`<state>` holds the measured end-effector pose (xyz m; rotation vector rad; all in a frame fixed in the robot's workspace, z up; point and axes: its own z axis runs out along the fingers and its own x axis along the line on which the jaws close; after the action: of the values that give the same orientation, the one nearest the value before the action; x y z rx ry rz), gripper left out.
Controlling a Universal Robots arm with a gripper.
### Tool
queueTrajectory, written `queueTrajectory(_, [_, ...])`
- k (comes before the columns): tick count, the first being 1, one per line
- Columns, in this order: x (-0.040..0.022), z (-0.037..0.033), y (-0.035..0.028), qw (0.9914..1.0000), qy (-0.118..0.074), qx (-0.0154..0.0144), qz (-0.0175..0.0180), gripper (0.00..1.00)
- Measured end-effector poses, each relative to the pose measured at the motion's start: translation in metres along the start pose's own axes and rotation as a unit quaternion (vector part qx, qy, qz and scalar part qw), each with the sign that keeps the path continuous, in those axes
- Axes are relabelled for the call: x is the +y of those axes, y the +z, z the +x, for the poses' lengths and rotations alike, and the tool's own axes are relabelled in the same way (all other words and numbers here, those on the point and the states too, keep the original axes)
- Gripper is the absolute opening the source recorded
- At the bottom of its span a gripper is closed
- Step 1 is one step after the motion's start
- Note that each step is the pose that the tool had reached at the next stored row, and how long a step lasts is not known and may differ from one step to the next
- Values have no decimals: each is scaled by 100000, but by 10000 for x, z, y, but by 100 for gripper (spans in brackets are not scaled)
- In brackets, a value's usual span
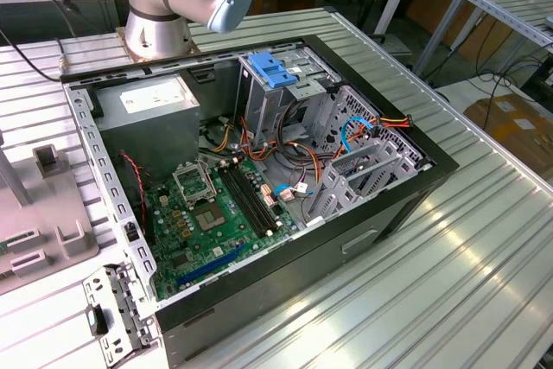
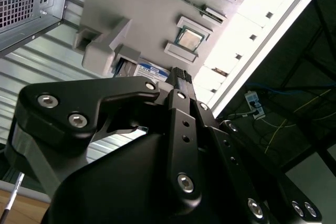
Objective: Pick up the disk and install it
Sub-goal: 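Reach for the disk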
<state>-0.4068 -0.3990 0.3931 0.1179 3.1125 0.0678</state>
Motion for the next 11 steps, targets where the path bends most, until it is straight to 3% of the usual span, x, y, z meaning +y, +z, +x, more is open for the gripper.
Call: queueTrajectory(11, [17,19,13,100000,2,-1,-1,11])
